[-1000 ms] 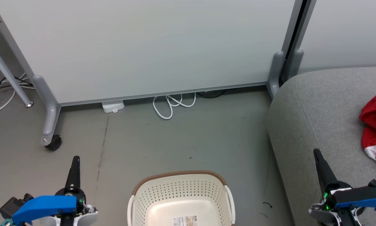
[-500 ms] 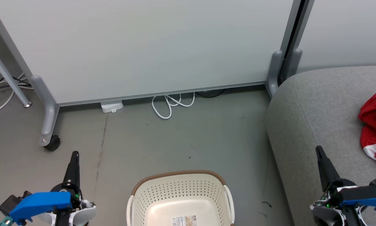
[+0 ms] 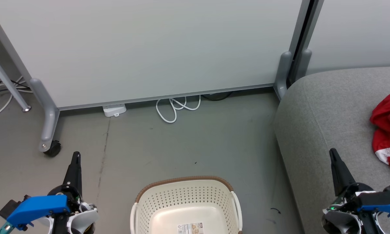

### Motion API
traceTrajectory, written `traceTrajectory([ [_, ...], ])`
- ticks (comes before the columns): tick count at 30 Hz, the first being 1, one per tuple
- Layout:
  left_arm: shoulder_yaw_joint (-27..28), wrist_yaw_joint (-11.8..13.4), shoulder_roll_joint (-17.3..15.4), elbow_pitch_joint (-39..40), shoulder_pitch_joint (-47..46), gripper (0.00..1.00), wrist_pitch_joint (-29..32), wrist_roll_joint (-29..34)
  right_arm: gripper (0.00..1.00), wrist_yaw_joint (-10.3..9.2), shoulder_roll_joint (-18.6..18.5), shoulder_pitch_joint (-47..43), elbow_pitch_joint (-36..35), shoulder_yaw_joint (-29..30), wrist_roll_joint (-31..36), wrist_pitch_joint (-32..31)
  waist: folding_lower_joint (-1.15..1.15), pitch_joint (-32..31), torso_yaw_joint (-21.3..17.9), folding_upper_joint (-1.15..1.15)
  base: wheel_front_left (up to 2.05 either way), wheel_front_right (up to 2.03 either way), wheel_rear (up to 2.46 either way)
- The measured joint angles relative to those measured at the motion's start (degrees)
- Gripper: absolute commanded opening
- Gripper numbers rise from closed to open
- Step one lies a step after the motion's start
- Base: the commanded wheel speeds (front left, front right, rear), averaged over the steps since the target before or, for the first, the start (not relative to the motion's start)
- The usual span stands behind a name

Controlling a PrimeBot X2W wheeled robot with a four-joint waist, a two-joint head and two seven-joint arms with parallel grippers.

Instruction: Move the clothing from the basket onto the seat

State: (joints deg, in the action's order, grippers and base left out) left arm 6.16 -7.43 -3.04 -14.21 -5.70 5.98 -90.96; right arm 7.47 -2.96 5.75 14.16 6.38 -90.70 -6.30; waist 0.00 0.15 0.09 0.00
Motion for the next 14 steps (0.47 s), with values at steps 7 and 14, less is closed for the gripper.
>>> traceTrajectory([
  [7, 0.21, 0.00, 0.02, 0.10, -0.25, 0.00, 0.48, -1.49, 0.00, 0.00, 0.01, 0.05, -0.04, 0.15, -1.64, -0.20, 0.00, 0.03, -0.09, 0.00, 0.00, 0.00, 0.00],
  [14, 0.22, 0.00, 0.03, 0.10, -0.25, 0.00, 0.48, -1.49, 0.00, 0.00, 0.02, 0.09, -0.04, 0.15, -1.64, -0.20, 0.00, 0.03, -0.10, 0.00, 0.00, 0.00, 0.00],
])
